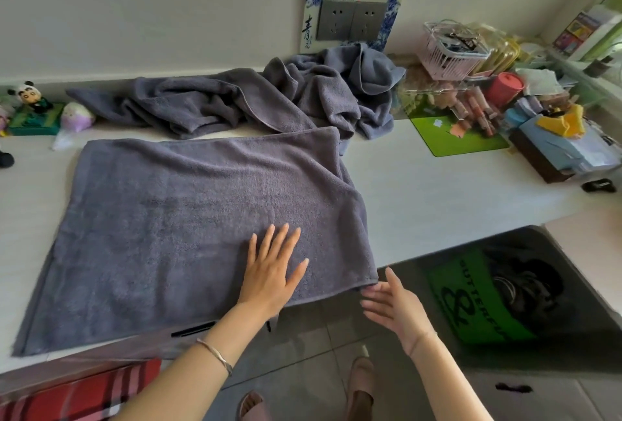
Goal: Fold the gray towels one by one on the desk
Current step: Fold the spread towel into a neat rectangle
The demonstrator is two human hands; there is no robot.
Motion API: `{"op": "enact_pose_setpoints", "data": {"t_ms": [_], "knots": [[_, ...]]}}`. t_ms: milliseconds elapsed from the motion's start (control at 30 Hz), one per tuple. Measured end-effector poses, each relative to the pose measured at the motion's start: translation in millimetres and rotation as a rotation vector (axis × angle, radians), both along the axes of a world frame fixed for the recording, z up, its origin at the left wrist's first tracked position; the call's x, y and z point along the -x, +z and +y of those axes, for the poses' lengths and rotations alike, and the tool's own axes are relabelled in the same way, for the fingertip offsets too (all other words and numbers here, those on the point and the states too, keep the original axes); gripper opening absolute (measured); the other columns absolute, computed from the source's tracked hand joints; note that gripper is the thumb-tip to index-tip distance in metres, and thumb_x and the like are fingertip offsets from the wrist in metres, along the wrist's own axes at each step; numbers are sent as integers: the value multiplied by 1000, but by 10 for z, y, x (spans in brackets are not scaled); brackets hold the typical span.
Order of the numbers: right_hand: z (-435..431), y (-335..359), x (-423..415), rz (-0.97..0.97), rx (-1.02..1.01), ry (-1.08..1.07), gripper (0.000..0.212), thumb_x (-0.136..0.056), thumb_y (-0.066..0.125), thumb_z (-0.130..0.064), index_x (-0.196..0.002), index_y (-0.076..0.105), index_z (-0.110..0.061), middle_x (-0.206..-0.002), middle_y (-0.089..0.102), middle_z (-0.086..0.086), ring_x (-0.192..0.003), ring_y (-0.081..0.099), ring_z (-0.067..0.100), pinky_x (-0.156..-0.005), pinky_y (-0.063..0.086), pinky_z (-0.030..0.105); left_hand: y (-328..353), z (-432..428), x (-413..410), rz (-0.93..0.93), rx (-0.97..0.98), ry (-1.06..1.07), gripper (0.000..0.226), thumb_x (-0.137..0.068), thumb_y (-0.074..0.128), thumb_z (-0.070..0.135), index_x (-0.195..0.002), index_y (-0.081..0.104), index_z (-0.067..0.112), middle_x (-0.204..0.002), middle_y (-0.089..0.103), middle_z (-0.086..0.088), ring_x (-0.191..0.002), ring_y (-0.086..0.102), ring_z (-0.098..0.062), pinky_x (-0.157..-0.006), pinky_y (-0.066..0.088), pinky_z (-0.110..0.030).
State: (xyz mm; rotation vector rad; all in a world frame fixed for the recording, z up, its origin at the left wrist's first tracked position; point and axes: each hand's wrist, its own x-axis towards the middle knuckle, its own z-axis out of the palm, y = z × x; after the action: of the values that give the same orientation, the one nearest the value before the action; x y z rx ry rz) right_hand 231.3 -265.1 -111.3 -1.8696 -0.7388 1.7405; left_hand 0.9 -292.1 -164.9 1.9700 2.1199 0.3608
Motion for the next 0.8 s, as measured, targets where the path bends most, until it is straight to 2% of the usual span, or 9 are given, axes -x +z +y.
{"op": "enact_pose_setpoints", "data": {"t_ms": [133,233,333,433,467,533,633,700,800], "knots": [[-164,-49,17,316,169,-126,64,-94,39,-55,-109,61,3,-106,70,16,-100,67,30,-84,53,38,-51,-11,-149,84,114,-48,71,-94,0,63,-146,31,27,-153,31,0,-142,26,-26,-111,3,-52],[-185,-13,121,740,182,-508,55,-95,47,-44,-133,45,-3,-131,53,17,-127,47,30,-107,38,39,-114,-20,-142,128,130,-47,65,-97,7,59,-144,37,25,-149,39,-2,-137,36,-28,-107,12,-54],[-165,-24,228,904,142,-757,57,-91,57,-33,-138,41,-5,-139,49,14,-132,43,26,-112,31,37,-108,-15,-148,119,120,-50,64,-97,8,59,-145,35,26,-150,38,-1,-138,35,-28,-108,11,-54],[-122,-19,267,1019,35,-737,83,-57,87,-24,-131,52,-8,-126,61,13,-122,54,25,-108,37,37,-101,-11,-156,123,120,-49,65,-97,6,59,-144,36,26,-149,39,-1,-137,36,-28,-108,12,-54],[-102,-21,262,999,-33,-689,82,-58,86,-29,-130,52,-10,-126,61,11,-121,54,24,-108,37,37,-101,-5,-158,117,113,-48,66,-97,5,59,-144,36,26,-149,38,-1,-138,35,-28,-108,12,-53],[-95,-78,278,837,-144,-586,63,-81,64,-42,-136,47,-17,-134,54,5,-126,48,21,-112,32,37,-98,-1,-168,102,109,-44,68,-95,2,61,-146,31,26,-152,33,0,-141,29,-28,-110,7,-51],[-129,-229,278,632,-201,-510,52,-94,46,-45,-141,40,-23,-140,48,0,-127,46,18,-109,34,35,-100,-26,-190,84,101,-45,74,-89,-11,66,-149,14,29,-158,15,3,-146,8,-24,-113,-5,-49],[-147,-246,190,490,-188,-487,43,-95,47,-42,-131,50,-18,-127,57,4,-111,56,18,-97,43,33,-89,-28,-183,91,101,-39,81,-80,-24,69,-148,-2,33,-158,-2,6,-144,-12,-20,-114,-13,-48],[-156,-216,65,75,-173,-479,34,-93,53,-40,-95,62,-8,-89,65,9,-79,63,19,-70,51,29,-39,-23,-140,81,135,-39,86,-68,-35,70,-144,-16,35,-156,-16,9,-138,-27,-15,-113,-18,-47]]}}
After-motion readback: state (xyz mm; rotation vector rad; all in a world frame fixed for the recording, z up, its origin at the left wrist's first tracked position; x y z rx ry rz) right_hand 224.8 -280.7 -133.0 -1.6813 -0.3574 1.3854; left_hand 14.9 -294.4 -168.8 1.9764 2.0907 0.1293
